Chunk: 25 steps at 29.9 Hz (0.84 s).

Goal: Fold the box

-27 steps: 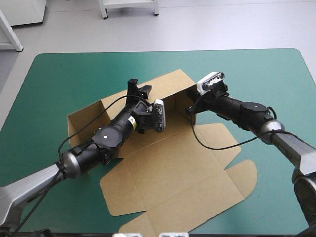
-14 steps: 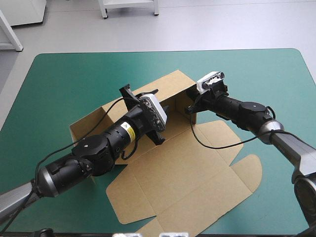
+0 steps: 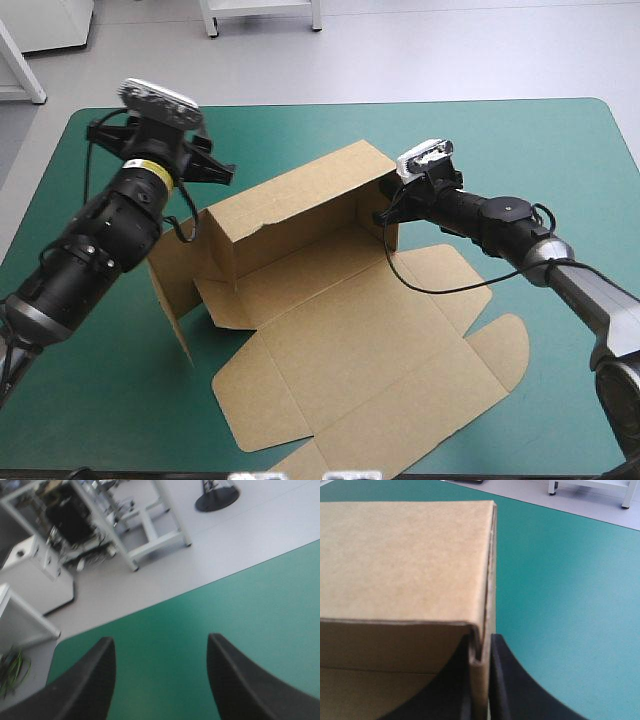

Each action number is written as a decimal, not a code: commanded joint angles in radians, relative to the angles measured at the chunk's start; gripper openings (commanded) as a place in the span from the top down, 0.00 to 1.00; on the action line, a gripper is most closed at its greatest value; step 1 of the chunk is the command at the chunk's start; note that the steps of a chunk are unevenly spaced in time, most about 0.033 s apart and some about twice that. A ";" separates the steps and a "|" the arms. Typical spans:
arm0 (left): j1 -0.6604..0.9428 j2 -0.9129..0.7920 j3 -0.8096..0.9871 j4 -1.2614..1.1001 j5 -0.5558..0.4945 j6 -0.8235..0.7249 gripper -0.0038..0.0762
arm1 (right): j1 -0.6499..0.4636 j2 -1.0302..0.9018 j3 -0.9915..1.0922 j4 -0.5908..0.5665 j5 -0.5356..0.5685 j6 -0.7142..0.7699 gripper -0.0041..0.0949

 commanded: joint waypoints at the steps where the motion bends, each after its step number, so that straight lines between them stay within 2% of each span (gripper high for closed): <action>1: 0.190 -0.027 -0.037 -0.134 0.008 0.063 0.46 | -0.003 -0.031 -0.075 -0.218 0.001 0.261 0.98; 3: 0.294 -0.027 -0.037 -0.207 0.021 0.096 0.47 | -0.014 -0.031 -0.123 -0.379 0.032 0.457 0.98; 8: 0.531 -0.027 -0.035 -0.413 0.081 0.226 0.47 | -0.065 -0.031 -0.303 -0.853 0.196 0.923 0.98; 11: 0.640 -0.020 -0.029 -0.536 0.115 0.305 0.47 | -0.100 -0.010 -0.428 -1.043 0.332 1.096 0.98; 15: 0.704 0.006 -0.028 -0.673 0.182 0.429 0.47 | -0.141 0.074 -0.618 -1.156 0.562 1.194 0.98; 18: 0.708 0.033 -0.028 -0.707 0.239 0.464 0.47 | -0.143 0.163 -0.757 -1.228 0.732 1.250 0.98; 20: 0.708 0.050 -0.028 -0.724 0.259 0.483 0.47 | -0.143 0.233 -0.851 -1.237 0.828 1.269 0.98; 23: 0.708 0.067 -0.028 -0.746 0.277 0.508 0.47 | -0.141 0.322 -0.972 -1.274 0.917 1.304 0.98; 25: 0.708 0.075 -0.028 -0.746 0.282 0.508 0.47 | -0.139 0.359 -1.006 -1.285 0.917 1.320 0.98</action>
